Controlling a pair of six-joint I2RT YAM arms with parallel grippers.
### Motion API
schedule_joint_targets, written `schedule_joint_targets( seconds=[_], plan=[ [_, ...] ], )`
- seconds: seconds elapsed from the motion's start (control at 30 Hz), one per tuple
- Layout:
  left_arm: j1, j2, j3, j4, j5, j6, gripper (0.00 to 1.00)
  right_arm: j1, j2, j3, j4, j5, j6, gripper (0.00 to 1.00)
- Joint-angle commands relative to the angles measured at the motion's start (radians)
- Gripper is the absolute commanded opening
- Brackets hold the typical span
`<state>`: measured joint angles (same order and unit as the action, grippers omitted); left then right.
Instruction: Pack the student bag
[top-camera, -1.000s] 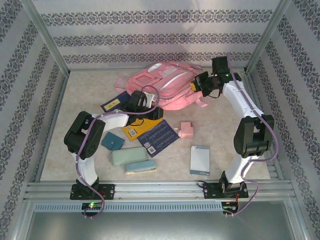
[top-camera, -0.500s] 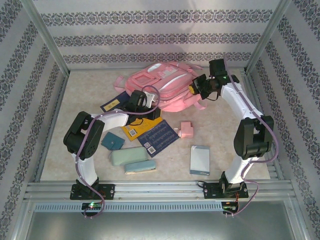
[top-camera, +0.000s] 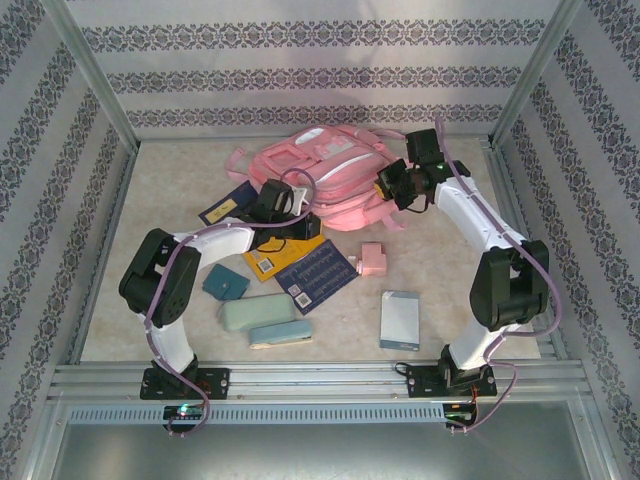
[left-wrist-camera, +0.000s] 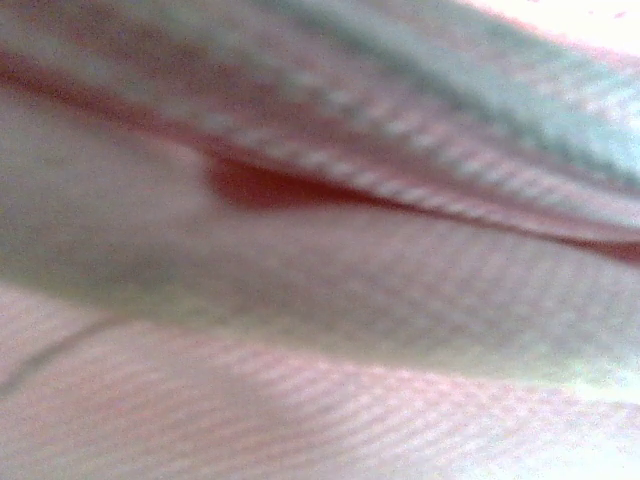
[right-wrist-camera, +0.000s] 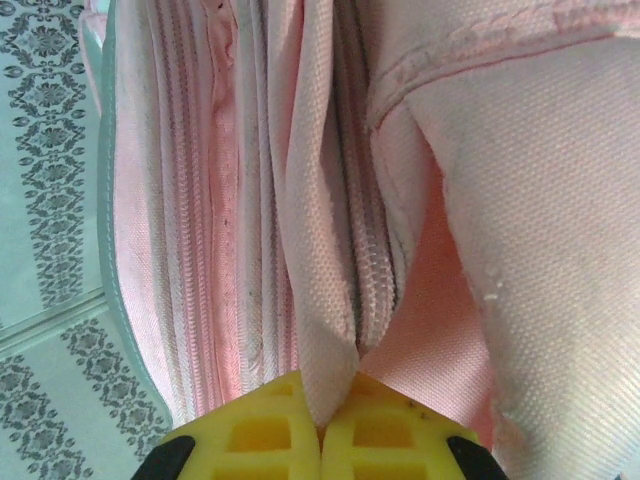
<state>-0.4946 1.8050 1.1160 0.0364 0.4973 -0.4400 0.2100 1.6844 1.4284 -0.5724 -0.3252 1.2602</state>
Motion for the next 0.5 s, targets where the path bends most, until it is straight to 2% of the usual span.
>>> schedule_joint_targets(
  seconds=[0.0, 0.27, 0.47],
  plan=[
    [-0.045, -0.055, 0.061, -0.034, 0.041, -0.031, 0.05, 0.02, -0.056, -0.027, 0.031, 0.055, 0.025, 0.0],
    [-0.119, -0.033, 0.188, -0.166, 0.049, -0.039, 0.06, 0.011, -0.153, -0.162, 0.079, 0.175, 0.094, 0.0],
    [-0.168, 0.005, 0.304, -0.247, 0.065, -0.08, 0.07, 0.011, -0.191, -0.195, 0.076, 0.237, 0.105, 0.0]
  ],
)
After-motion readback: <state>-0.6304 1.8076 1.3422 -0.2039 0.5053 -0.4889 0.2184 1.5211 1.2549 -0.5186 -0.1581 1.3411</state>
